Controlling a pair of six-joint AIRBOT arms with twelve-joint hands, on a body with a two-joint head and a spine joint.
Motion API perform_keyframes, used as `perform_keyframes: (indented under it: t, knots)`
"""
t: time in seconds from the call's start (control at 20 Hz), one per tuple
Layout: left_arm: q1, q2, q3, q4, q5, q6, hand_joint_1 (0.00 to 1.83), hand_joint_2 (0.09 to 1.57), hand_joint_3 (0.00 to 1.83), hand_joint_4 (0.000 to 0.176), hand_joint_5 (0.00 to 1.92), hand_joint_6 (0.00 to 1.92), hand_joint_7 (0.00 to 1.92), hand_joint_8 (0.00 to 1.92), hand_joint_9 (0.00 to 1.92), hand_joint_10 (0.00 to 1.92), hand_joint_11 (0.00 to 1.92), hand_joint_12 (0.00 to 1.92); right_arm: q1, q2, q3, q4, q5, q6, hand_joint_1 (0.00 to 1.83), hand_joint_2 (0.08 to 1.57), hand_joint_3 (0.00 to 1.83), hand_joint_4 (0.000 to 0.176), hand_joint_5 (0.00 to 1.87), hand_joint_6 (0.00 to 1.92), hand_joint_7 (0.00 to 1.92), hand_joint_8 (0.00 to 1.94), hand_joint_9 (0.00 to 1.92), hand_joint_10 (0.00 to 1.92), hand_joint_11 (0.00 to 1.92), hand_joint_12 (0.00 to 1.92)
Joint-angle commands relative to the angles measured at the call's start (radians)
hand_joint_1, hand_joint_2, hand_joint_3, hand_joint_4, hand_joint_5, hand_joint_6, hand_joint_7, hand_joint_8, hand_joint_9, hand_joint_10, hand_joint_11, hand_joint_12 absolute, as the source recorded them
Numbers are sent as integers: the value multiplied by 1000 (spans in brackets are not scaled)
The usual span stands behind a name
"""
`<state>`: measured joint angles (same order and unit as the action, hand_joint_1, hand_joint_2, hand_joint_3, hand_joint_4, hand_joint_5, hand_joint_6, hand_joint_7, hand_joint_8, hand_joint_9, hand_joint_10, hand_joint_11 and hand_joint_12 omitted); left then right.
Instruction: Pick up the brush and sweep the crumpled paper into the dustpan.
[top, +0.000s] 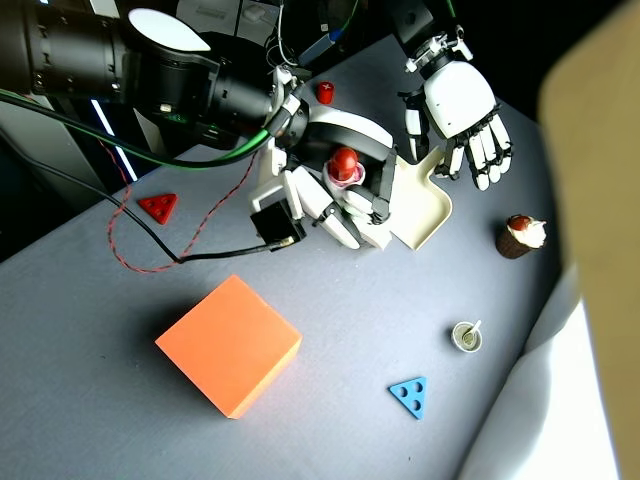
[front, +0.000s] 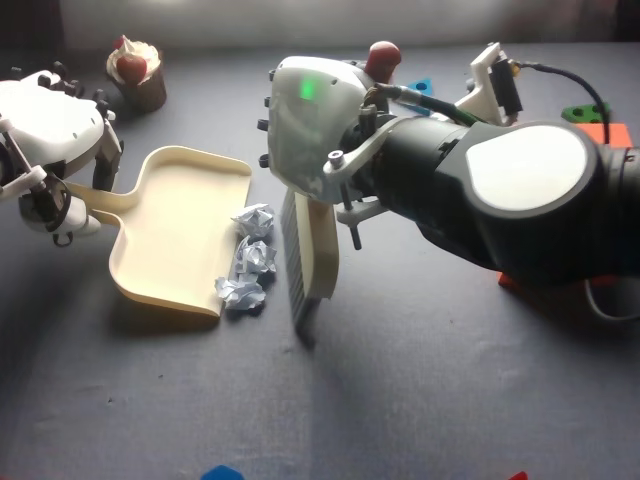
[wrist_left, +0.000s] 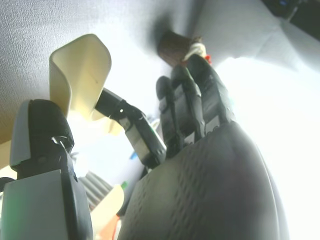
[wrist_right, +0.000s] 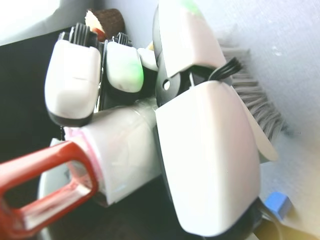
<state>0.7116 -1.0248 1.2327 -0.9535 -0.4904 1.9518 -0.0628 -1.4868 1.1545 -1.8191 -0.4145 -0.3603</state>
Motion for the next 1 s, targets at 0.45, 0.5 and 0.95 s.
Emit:
perform_keyframes:
  t: [0.45, 0.5, 0.95]
  knots:
    - [2, -11, 1, 19, -91, 1, 1033, 1137, 0, 88, 937, 1048, 347, 3, 307, 3, 0, 663, -43, -104, 98, -395, -71, 340, 1489, 1158, 0, 19, 1035, 1921, 1090, 1941, 1383, 1921, 1604, 1921]
    - [4, -12, 1, 19, -93, -1, 1049, 1134, 0, 55, 946, 1035, 346, 2, 305, 1, 0, 644, -48, -110, 107, -444, -86, 388, 1500, 1157, 0, 19, 1028, 1921, 1083, 1941, 1384, 1921, 1608, 1921]
    - [17, -21, 1, 19, -99, -16, 1026, 1141, 2, 93, 927, 1063, 330, 1, 280, 2, 0, 651, -63, -144, 133, -685, -291, 640, 1485, 1165, 0, 23, 1026, 1921, 1096, 1941, 1384, 1921, 1597, 1921]
